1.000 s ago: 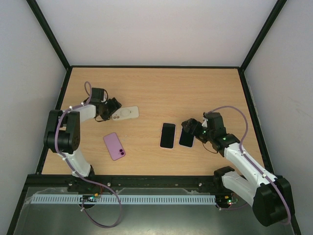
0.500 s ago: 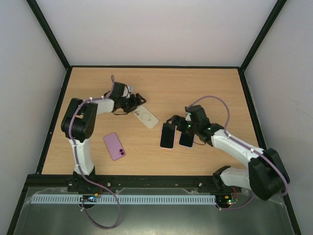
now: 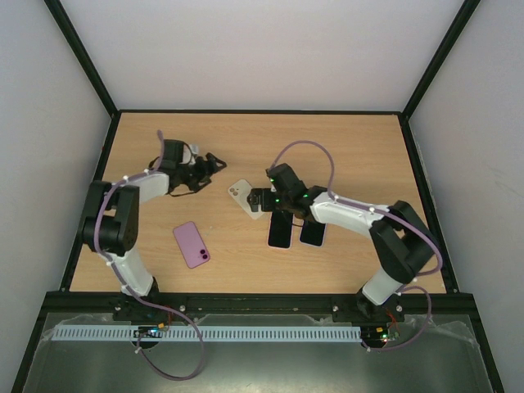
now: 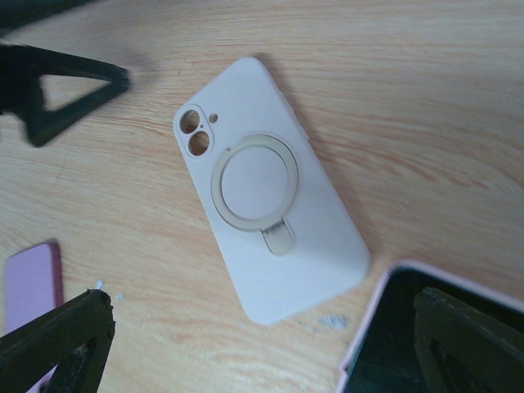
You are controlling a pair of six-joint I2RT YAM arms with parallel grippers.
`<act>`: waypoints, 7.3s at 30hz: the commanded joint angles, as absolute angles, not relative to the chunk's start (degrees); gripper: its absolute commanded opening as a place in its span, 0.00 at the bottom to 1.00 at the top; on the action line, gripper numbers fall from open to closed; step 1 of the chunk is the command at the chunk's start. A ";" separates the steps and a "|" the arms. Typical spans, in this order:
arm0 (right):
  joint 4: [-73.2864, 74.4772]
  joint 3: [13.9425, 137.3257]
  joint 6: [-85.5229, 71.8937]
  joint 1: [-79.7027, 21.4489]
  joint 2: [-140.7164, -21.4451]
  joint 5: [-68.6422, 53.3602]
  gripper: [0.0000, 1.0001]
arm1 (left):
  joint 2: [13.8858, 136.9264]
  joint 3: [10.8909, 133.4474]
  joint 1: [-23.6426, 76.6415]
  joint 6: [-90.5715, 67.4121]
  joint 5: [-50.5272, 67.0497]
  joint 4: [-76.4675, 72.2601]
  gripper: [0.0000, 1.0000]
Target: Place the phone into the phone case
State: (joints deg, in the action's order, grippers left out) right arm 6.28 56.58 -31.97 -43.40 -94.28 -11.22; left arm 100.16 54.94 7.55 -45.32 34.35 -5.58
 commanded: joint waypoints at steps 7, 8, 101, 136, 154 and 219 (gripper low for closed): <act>14.00 64.99 -22.01 -45.75 -103.30 -0.04 0.98 | 88.95 48.08 3.25 -42.83 30.27 2.61 0.99; 14.35 65.46 -21.67 -45.79 -103.91 0.07 0.98 | 87.80 47.15 3.25 -42.87 30.23 2.68 0.99; -5.77 36.28 -51.26 -52.24 -74.49 -14.70 0.98 | 87.24 59.30 26.45 -38.36 -4.85 36.17 0.10; 0.88 38.65 -48.45 -52.23 -71.02 -7.48 0.98 | 80.39 48.09 26.27 -55.59 -7.41 43.22 0.98; 1.25 38.75 -48.92 -52.29 -71.61 -5.45 0.98 | 81.63 41.21 26.54 -58.78 -3.64 39.56 0.95; -37.86 24.41 67.57 -79.77 -77.16 5.87 0.38 | 66.82 43.66 27.73 -29.38 32.85 38.97 0.43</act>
